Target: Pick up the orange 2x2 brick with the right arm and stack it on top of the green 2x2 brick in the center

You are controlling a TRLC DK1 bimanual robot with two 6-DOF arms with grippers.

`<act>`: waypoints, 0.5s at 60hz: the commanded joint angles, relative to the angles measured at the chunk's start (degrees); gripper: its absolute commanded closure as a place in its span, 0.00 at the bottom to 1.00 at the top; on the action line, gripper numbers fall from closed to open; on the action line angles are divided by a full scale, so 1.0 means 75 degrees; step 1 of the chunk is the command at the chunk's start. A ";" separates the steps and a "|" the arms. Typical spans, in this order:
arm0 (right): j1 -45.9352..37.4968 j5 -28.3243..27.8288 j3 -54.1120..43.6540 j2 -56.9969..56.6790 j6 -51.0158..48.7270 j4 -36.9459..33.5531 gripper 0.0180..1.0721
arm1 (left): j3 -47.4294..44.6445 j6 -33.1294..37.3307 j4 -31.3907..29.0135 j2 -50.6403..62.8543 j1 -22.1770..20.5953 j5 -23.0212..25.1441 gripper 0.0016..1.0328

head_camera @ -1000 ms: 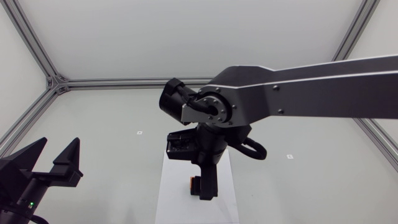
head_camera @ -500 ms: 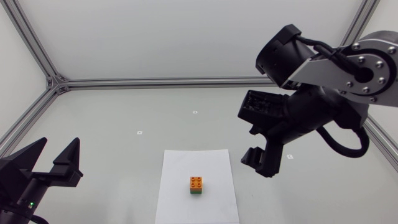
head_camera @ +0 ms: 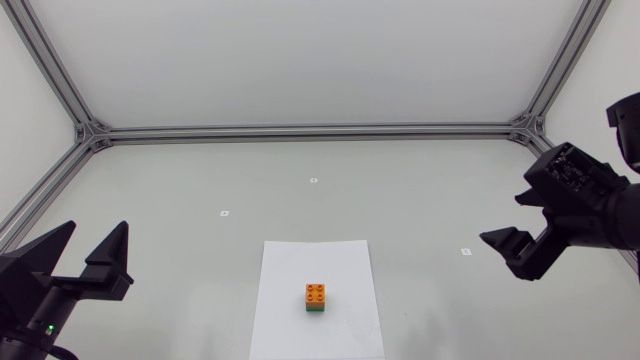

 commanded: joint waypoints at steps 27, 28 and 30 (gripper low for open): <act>-0.1133 -0.0222 -0.2435 -0.3709 0.0550 0.1233 0.04 | -0.0313 0.0097 -0.0112 -0.0060 0.0021 0.0031 0.04; -0.1145 -0.0211 -0.2481 -0.3791 0.0702 0.1233 0.04 | -0.0313 0.0097 -0.0112 -0.0060 0.0021 0.0031 0.04; -0.1145 -0.0105 -0.2587 -0.3955 0.0983 0.1245 0.04 | -0.0313 0.0097 -0.0112 -0.0060 0.0021 0.0031 0.04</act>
